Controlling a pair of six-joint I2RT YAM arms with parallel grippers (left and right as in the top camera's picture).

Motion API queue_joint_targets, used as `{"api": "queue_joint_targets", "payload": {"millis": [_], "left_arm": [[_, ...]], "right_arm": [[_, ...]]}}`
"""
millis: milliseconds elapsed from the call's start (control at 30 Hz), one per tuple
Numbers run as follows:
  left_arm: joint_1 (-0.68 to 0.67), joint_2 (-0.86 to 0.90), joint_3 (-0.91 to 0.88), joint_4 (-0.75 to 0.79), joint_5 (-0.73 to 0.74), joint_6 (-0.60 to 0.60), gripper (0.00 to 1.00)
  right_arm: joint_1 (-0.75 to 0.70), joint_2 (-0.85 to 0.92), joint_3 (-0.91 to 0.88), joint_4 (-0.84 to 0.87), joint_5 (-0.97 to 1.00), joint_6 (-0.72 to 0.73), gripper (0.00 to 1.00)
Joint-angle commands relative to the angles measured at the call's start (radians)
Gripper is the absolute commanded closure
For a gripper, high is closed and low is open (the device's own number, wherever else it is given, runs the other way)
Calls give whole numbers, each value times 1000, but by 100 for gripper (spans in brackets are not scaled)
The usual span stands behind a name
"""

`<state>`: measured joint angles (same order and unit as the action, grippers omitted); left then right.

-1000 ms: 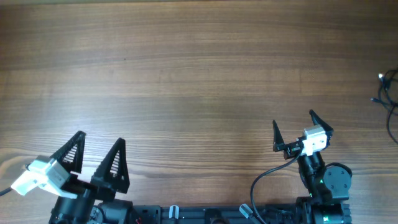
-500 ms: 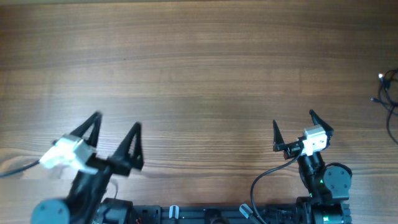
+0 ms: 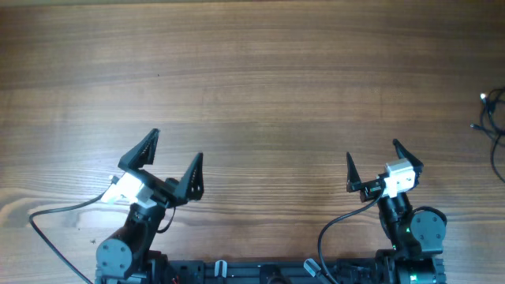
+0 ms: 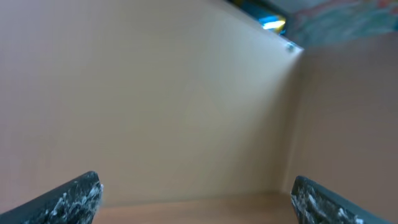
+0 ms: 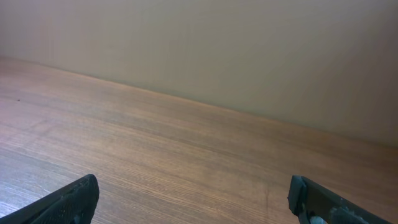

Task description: Untangle cables

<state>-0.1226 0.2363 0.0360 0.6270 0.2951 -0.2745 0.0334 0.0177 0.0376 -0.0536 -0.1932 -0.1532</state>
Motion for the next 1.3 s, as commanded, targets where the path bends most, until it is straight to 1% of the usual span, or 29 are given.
{"api": "queue_joint_targets", "payload": {"millis": [0,100,200,300,400,467,500,567,1267], "left_arm": [[59,-24,-19,-99,-45,6,0],[100,-86,-19,-266,-85,6,0],[109,-183,-19,-437,-154,10,0],[109,-233,-19,-521,-178,44,0],[109,-233,-20,-589,-197,63,0],[109,-233,-25,-670,-220,67,0],[109,-233,-27,-705,-222,91,0],[109,-233,-28,-706,-227,115,0],[109,-230,-28,-706,-230,114,0]], "right_arm": [[-6,-14,-4,2,13,14,0],[-6,-14,-4,2,13,14,0],[-6,-14,-4,2,13,14,0],[-6,-14,-4,2,13,14,0],[-6,-14,-4,2,13,14,0],[-6,-14,-4,2,13,14,0],[-6,-14,-4,2,13,14,0],[-6,-14,-4,2,13,14,0],[-6,-14,-4,2,13,14,0]]}}
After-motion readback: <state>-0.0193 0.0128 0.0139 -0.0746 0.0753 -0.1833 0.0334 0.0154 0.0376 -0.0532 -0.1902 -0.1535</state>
